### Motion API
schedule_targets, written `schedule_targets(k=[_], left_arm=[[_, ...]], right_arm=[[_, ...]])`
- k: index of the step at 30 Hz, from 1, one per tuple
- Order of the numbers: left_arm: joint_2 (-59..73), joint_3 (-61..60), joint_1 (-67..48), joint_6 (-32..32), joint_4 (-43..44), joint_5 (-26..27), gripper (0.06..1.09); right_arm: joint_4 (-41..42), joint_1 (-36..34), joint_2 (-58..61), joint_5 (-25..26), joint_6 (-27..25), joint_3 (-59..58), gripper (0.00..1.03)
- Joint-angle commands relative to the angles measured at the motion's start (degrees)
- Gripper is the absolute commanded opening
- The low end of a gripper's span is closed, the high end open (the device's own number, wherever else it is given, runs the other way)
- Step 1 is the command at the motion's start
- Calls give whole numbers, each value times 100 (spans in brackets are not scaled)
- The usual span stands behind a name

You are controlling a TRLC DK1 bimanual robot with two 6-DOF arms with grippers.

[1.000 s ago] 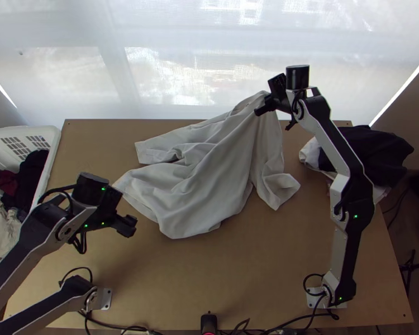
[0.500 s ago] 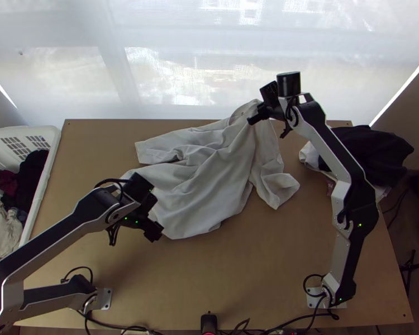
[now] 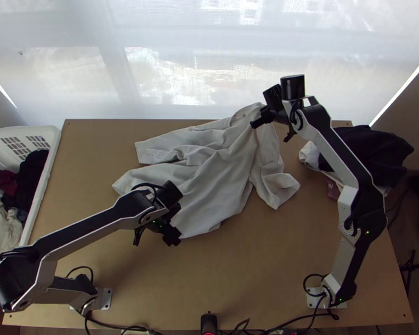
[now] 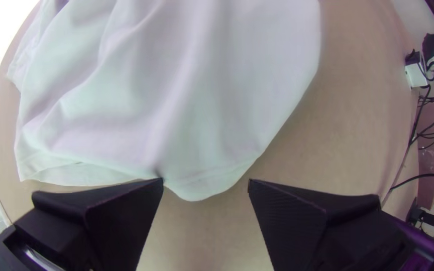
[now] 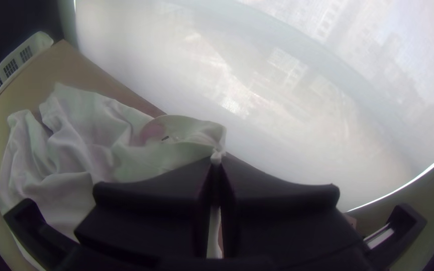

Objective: Fold the t-shirt

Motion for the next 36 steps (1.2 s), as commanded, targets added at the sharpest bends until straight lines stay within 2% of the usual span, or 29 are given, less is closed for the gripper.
schedule_targets(k=[1, 4, 6, 8, 23, 36], left_arm=[[500, -100, -119, 33, 431, -170, 78], [552, -241, -75, 112, 703, -328, 57], [561, -302, -5, 209, 861, -390, 35], [631, -294, 127, 332, 923, -390, 9], [-186, -83, 1155, 631, 774, -416, 10], [-450, -30, 268, 569, 501, -188, 10]], right_arm=[[-1, -2, -350, 2, 17, -296, 3], [-1, -2, -622, 2, 8, -516, 3], [17, -2, -815, 2, 8, -674, 3], [35, -2, -1000, 2, 8, -859, 3], [114, -134, -1905, 2, -62, -1702, 3], [175, -90, -1844, 2, -80, -1843, 3]])
